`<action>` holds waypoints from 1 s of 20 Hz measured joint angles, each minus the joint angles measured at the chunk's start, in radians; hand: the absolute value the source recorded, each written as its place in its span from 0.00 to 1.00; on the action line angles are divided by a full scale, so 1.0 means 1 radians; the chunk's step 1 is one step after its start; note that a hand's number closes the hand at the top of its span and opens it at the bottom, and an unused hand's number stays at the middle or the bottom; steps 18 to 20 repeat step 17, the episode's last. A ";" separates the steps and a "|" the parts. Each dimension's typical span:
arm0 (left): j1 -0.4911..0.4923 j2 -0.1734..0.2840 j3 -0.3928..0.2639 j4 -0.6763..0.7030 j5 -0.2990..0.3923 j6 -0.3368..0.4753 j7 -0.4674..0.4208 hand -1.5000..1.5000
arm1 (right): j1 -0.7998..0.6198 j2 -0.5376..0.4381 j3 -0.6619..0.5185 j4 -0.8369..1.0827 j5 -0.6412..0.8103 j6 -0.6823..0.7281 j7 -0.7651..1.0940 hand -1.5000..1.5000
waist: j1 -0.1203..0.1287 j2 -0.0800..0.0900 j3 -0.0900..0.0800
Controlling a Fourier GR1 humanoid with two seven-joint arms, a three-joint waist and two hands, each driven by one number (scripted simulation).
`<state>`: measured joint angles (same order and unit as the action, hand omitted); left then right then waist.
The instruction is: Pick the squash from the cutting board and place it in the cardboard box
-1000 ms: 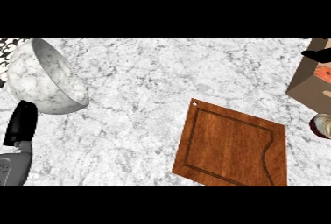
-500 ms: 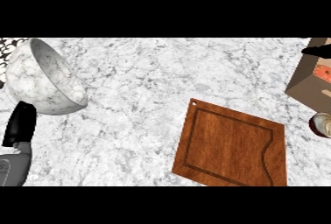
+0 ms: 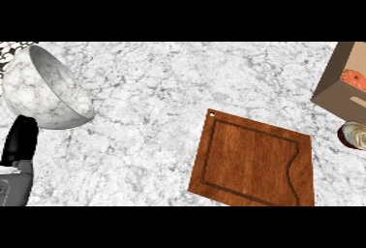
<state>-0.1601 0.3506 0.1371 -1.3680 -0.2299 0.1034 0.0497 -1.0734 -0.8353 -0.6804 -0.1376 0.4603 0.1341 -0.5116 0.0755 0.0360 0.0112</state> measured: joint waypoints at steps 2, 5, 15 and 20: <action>0.002 0.002 0.003 0.001 0.005 -0.006 -0.003 0.50 | 0.016 -0.034 -0.022 0.005 -0.021 0.025 0.000 0.00 | -0.001 0.001 0.000; 0.005 0.004 0.003 -0.005 0.003 -0.007 0.000 0.50 | 0.047 -0.097 -0.044 0.009 -0.039 0.069 0.002 0.00 | -0.003 0.002 0.000; 0.018 0.004 0.018 -0.007 0.002 0.004 0.008 0.50 | 0.211 -0.250 -0.084 0.021 -0.073 0.210 -0.061 0.00 | -0.024 0.001 0.004; 0.015 0.007 0.021 -0.005 0.006 -0.001 0.009 0.50 | 0.242 -0.269 -0.079 0.020 -0.068 0.246 -0.080 0.00 | -0.026 0.001 0.004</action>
